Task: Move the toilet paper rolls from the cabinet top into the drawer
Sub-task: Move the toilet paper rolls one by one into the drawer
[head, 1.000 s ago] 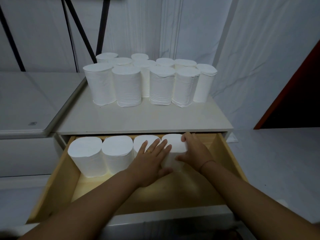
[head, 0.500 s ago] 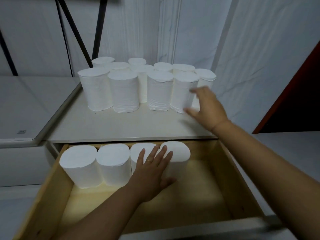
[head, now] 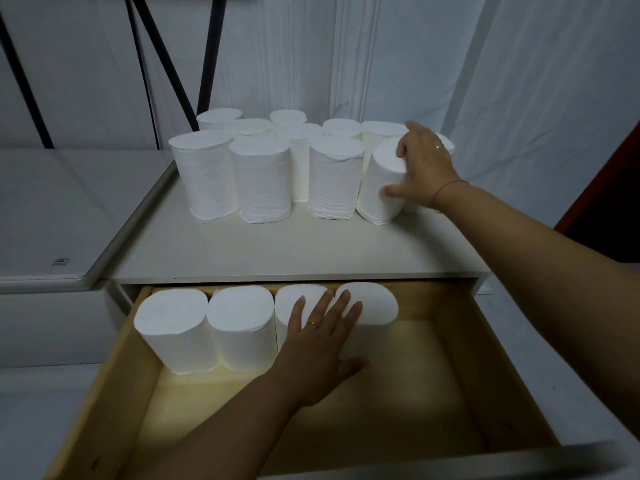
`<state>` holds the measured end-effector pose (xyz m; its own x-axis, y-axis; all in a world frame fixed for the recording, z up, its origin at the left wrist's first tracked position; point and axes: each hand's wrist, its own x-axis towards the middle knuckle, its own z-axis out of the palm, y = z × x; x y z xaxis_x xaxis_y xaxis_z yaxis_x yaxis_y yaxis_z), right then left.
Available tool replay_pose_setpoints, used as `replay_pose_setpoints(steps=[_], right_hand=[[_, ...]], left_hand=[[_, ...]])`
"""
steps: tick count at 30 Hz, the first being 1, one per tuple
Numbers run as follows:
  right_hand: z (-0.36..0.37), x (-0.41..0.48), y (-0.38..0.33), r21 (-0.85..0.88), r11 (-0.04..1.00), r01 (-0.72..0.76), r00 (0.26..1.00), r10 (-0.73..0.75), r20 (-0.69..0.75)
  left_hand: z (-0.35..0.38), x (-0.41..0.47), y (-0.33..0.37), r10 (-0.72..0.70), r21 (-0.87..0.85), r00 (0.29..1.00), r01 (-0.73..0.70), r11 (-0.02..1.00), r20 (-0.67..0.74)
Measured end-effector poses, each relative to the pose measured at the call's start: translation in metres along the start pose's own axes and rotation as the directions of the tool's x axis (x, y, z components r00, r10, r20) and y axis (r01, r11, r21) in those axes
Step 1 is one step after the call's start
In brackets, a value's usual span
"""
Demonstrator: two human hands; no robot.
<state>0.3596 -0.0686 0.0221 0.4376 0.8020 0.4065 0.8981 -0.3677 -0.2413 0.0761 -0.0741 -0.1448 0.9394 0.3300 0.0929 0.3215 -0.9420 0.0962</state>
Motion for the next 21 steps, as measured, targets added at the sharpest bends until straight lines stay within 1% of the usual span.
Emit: replay_pose_setpoints(steps=[2,4,6,9,10,12,15,17,19,21], right_hand=[[-0.008,0.000,0.001,0.061,0.998,-0.016,0.997,0.011,0.077],[-0.014,-0.003,0.004,0.084,0.996,-0.015,0.994,0.006,0.107],[-0.020,-0.004,0.006,0.053,0.999,0.011,0.994,-0.017,0.107],[-0.025,-0.006,0.004,-0.061,0.997,0.052,0.978,-0.039,0.204],[-0.026,-0.008,0.003,-0.080,0.995,0.062,0.972,-0.042,0.230],[-0.029,-0.016,0.002,-0.081,0.995,0.062,0.972,-0.042,0.231],[-0.039,-0.039,0.000,-0.047,0.998,0.034,0.979,-0.024,0.200],[-0.049,-0.058,-0.002,0.007,1.000,0.025,0.980,-0.026,0.199],[-0.062,-0.079,-0.005,0.065,0.998,0.022,0.975,-0.036,0.218],[-0.073,-0.101,-0.004,0.118,0.993,0.017,0.963,-0.048,0.266]], left_hand=[[0.001,0.001,0.000,-0.002,-0.001,1.000,0.002,1.000,-0.003],[0.001,0.001,-0.001,-0.001,0.001,1.000,0.001,1.000,-0.003],[0.001,0.001,-0.001,0.002,0.005,1.000,-0.002,1.000,-0.002],[0.002,0.001,-0.001,0.004,0.002,1.000,-0.004,1.000,-0.004],[0.002,0.001,-0.002,0.004,0.001,1.000,-0.004,1.000,-0.004],[0.003,0.001,-0.002,0.005,0.003,1.000,-0.005,1.000,-0.007],[0.004,0.001,-0.003,0.008,0.022,1.000,-0.008,1.000,-0.016],[0.005,0.002,-0.004,0.011,0.032,1.000,-0.010,0.999,-0.019],[0.005,0.002,-0.004,0.007,0.035,1.000,-0.007,0.999,-0.019],[0.005,0.002,-0.004,0.003,0.041,1.000,-0.002,0.999,-0.016]])
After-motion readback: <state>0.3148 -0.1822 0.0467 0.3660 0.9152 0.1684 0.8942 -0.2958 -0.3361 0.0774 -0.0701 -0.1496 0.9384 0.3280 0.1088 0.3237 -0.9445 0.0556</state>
